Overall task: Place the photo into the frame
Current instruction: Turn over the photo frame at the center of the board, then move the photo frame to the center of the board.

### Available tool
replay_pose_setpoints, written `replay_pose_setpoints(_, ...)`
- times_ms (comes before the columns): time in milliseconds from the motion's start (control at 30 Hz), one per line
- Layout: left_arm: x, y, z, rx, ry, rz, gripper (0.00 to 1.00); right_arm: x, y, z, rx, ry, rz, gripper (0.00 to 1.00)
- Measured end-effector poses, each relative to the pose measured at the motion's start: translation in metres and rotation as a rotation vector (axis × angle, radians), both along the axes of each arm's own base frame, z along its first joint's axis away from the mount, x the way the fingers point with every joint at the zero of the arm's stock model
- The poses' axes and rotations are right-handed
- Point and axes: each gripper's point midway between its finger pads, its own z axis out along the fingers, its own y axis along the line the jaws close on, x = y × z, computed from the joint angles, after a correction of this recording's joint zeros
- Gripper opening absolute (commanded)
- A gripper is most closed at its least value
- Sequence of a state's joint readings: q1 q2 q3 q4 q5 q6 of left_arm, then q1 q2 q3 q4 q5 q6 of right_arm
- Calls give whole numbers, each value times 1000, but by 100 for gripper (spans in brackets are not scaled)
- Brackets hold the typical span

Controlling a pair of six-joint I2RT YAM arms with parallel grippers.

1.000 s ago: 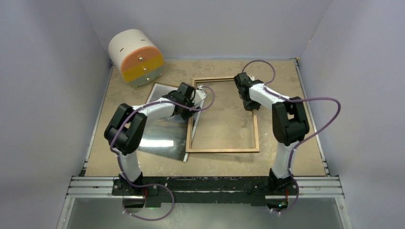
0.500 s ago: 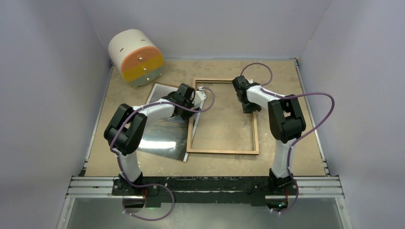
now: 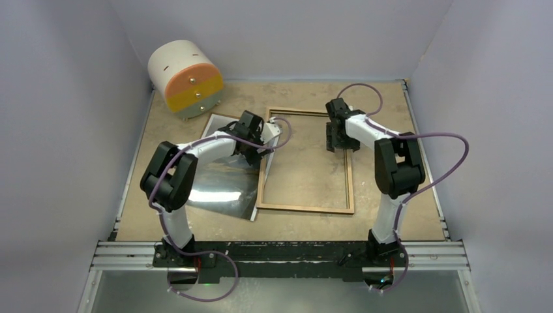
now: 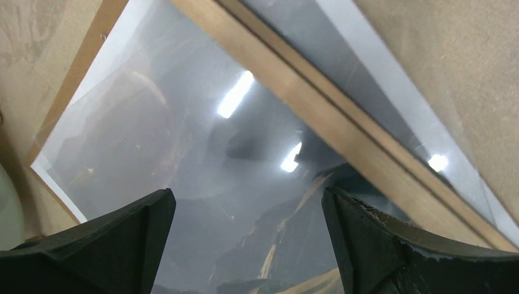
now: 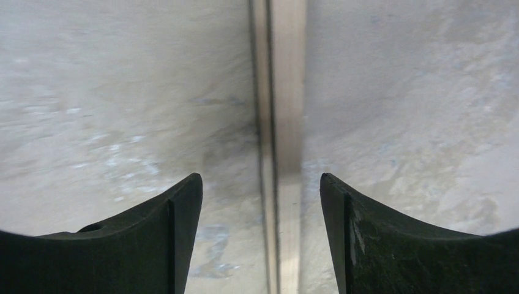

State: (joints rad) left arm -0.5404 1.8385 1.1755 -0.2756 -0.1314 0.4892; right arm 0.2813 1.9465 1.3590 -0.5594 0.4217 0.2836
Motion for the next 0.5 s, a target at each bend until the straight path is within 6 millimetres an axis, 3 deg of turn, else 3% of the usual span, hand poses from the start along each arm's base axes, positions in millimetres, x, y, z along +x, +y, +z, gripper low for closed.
replay_pose_setpoints(100,7,17,6,-31,41,39,97,7,27,11,130,-58,-5,76)
replay_pose_setpoints(200,25,60,21,-61,23,139,97,18,68,33,247,-157,22,78)
replay_pose_setpoints(300,33,114,40,-74,-18,253,96,25,135,60,366,-249,108,79)
replay_pose_setpoints(367,30,139,48,-78,-38,306,97,24,184,72,448,-286,176,79)
replay_pose_setpoints(467,12,163,43,-64,-25,341,97,13,250,78,542,-298,269,74)
replay_pose_setpoints(500,4,168,38,-55,-10,343,97,11,264,77,555,-295,288,72)
